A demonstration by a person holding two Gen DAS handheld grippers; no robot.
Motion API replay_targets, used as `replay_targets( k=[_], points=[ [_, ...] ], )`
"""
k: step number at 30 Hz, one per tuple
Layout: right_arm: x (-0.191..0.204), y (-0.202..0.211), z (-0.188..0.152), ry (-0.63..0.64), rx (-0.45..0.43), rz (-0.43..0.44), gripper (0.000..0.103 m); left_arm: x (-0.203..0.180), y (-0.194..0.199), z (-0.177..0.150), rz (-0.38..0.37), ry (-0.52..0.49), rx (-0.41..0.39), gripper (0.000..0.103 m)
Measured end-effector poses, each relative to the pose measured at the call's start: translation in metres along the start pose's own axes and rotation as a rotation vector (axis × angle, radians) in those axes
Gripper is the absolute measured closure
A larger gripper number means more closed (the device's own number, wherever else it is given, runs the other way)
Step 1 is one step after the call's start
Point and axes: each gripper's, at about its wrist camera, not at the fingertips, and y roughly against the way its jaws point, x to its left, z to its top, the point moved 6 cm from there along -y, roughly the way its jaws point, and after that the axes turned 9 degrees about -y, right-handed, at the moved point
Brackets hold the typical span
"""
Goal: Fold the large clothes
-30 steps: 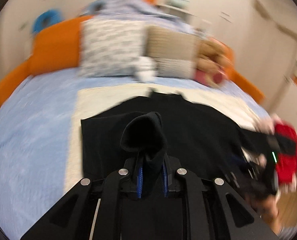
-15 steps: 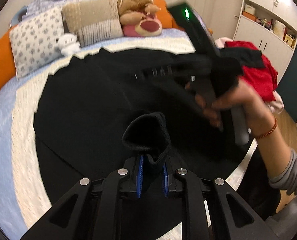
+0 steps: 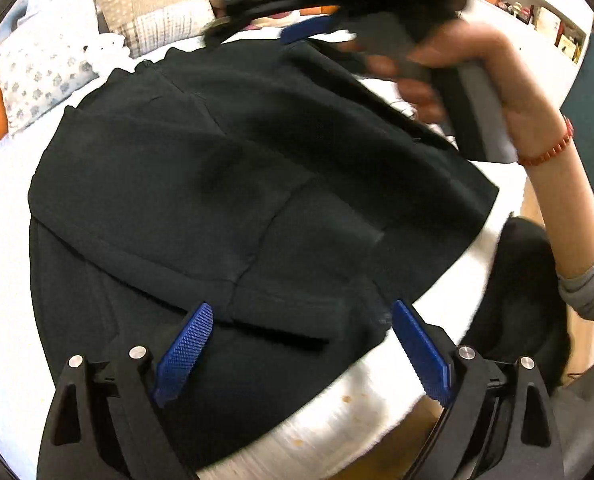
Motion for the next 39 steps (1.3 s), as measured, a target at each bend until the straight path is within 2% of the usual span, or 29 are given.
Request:
replay_targets(
  k=[3, 6, 10, 12, 14, 15, 16, 18, 21, 23, 27, 29, 30, 31, 33, 35, 37, 39],
  points=[
    [-0.038, 0.045, 0.002, 0.011, -0.052, -0.096, 0.011, 0.000, 0.025, 0.027, -0.061, 0.015, -0.020, 0.009],
    [-0.089, 0.107, 0.002, -0.013, -0.122, -0.192, 0.011, -0.003, 0.055, 0.079, -0.130, -0.013, -0.103, 0.003],
    [-0.171, 0.196, -0.003, -0.055, -0.248, -0.397, 0.011, 0.015, 0.056, 0.167, -0.106, -0.017, -0.157, 0.003],
    [-0.212, 0.232, -0.009, -0.096, -0.288, -0.455, 0.011, 0.030, 0.038, 0.213, -0.103, 0.043, -0.147, 0.003],
    [-0.252, 0.263, -0.018, -0.144, -0.329, -0.457, 0.012, 0.043, 0.006, 0.257, -0.157, 0.148, -0.106, 0.003],
    [-0.265, 0.271, -0.022, -0.159, -0.334, -0.448, 0.017, 0.050, -0.010, 0.272, -0.177, 0.202, -0.083, 0.003],
    [-0.284, 0.278, -0.027, -0.178, -0.337, -0.437, 0.029, 0.059, -0.032, 0.291, -0.194, 0.268, -0.049, 0.003],
    [-0.311, 0.281, -0.032, -0.196, -0.321, -0.435, 0.042, 0.072, -0.068, 0.318, -0.166, 0.353, -0.010, 0.003],
    [-0.346, 0.273, -0.034, -0.203, -0.298, -0.455, 0.044, 0.089, -0.111, 0.350, -0.101, 0.440, 0.022, 0.003],
    [-0.364, 0.262, -0.030, -0.209, -0.291, -0.433, 0.051, 0.097, -0.135, 0.366, -0.102, 0.493, 0.020, 0.003],
    [-0.391, 0.250, -0.023, -0.250, -0.284, -0.415, 0.053, 0.116, -0.171, 0.380, -0.110, 0.635, 0.021, 0.003],
    [-0.395, 0.244, -0.023, -0.250, -0.275, -0.411, 0.063, 0.125, -0.185, 0.382, -0.115, 0.702, 0.033, 0.003],
    [-0.394, 0.242, -0.024, -0.241, -0.285, -0.361, 0.079, 0.128, -0.191, 0.383, -0.111, 0.723, 0.039, 0.003],
    [-0.393, 0.242, -0.023, -0.247, -0.290, -0.331, 0.088, 0.130, -0.195, 0.384, -0.107, 0.730, 0.045, 0.003],
    [-0.389, 0.249, -0.024, -0.280, -0.308, -0.256, 0.092, 0.135, -0.202, 0.386, -0.093, 0.733, 0.067, 0.003],
    [-0.375, 0.261, -0.022, -0.297, -0.344, -0.135, 0.093, 0.142, -0.208, 0.389, -0.069, 0.713, 0.081, 0.003],
    [-0.344, 0.280, -0.019, -0.269, -0.380, 0.016, 0.099, 0.145, -0.213, 0.395, -0.054, 0.685, 0.104, 0.003],
    [-0.307, 0.297, -0.018, -0.211, -0.392, 0.145, 0.100, 0.147, -0.218, 0.401, -0.035, 0.650, 0.132, 0.003]
  ],
)
